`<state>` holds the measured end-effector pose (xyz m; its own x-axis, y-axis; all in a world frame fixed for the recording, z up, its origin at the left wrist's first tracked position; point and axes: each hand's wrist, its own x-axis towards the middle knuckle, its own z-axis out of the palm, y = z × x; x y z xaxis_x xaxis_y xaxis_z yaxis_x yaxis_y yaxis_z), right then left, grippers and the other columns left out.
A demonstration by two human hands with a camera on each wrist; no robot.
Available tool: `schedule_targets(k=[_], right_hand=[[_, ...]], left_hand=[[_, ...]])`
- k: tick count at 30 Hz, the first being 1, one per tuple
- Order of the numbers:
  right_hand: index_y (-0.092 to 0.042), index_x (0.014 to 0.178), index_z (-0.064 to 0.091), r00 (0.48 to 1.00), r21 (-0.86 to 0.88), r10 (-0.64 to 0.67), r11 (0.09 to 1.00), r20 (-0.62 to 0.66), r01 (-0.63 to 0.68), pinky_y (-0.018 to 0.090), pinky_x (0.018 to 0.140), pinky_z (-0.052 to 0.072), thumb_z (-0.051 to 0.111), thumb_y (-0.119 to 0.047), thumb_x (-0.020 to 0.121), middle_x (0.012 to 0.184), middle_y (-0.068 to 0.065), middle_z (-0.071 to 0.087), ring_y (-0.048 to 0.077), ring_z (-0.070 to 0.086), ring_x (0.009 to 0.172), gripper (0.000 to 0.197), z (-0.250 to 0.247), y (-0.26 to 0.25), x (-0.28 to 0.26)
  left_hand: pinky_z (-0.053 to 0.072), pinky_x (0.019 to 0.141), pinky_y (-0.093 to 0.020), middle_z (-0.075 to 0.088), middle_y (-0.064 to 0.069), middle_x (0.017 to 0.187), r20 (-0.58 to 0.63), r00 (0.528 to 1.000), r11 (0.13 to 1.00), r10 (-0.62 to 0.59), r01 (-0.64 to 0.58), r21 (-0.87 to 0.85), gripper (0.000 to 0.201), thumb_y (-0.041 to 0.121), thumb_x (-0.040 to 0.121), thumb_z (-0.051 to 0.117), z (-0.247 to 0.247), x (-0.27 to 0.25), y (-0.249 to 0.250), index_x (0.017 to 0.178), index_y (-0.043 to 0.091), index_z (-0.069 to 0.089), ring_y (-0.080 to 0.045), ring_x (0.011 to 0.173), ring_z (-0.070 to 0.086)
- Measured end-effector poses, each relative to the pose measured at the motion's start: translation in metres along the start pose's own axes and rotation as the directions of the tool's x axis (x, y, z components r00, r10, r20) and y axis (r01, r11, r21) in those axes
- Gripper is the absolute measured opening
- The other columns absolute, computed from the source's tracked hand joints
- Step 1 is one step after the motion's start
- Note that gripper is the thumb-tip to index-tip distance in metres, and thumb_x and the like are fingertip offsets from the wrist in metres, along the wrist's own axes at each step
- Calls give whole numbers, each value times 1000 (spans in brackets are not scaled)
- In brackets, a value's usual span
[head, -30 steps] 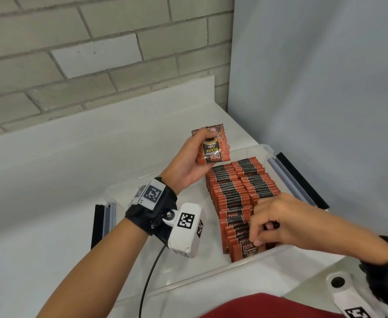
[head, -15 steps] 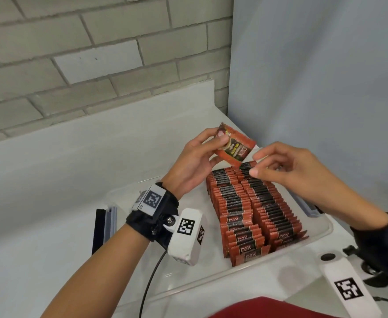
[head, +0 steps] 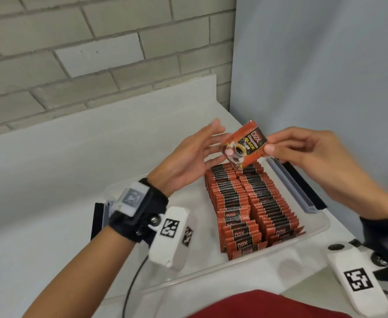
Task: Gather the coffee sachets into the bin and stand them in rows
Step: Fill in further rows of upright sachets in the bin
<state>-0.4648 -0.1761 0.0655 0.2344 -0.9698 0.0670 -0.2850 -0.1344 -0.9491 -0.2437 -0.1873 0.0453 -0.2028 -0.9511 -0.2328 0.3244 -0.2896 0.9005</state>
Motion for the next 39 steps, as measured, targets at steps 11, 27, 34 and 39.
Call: schedule_targets(k=[11, 27, 34, 39], right_hand=[[-41, 82, 73, 769, -402, 66, 879, 636, 257, 10, 69, 45, 72, -31, 79, 78, -24, 70, -2, 65, 76, 11, -4, 12, -41], [-37, 111, 70, 694, -495, 36, 727, 720, 476, 14, 89, 41, 55, -39, 93, 95, -28, 60, -6, 51, 100, 24, 12, 29, -27], [-29, 120, 63, 649, -555, 93, 616, 755, 559, 22, 100, 33, 26, -52, 95, 117, -21, 59, -3, 36, 114, 50, 23, 30, -35], [-28, 112, 66, 647, -528, 55, 632, 760, 567, 20, 99, 32, 19, -55, 91, 111, -21, 60, -2, 38, 111, 58, 23, 28, -36]], left_hand=[[43, 71, -28, 52, -10, 96, -274, 823, 851, -498, 524, 29, 79, 69, 67, 57, 0, -76, -54, 114, 6, 54, -20, 82, 48], [55, 64, -19, 59, -25, 86, 5, 863, 863, -506, 506, 6, 57, 58, 97, 31, 21, -75, -62, 128, 15, 52, -11, 59, 69], [55, 83, -19, 73, -15, 79, -43, 845, 846, -532, 533, 3, 51, 59, 95, 33, 21, -76, -61, 123, 17, 42, -20, 81, 73], [56, 64, -21, 63, 1, 58, -42, 822, 822, -568, 569, 26, 51, 60, 95, 34, 26, -79, -63, 101, 16, 57, -17, 59, 71]])
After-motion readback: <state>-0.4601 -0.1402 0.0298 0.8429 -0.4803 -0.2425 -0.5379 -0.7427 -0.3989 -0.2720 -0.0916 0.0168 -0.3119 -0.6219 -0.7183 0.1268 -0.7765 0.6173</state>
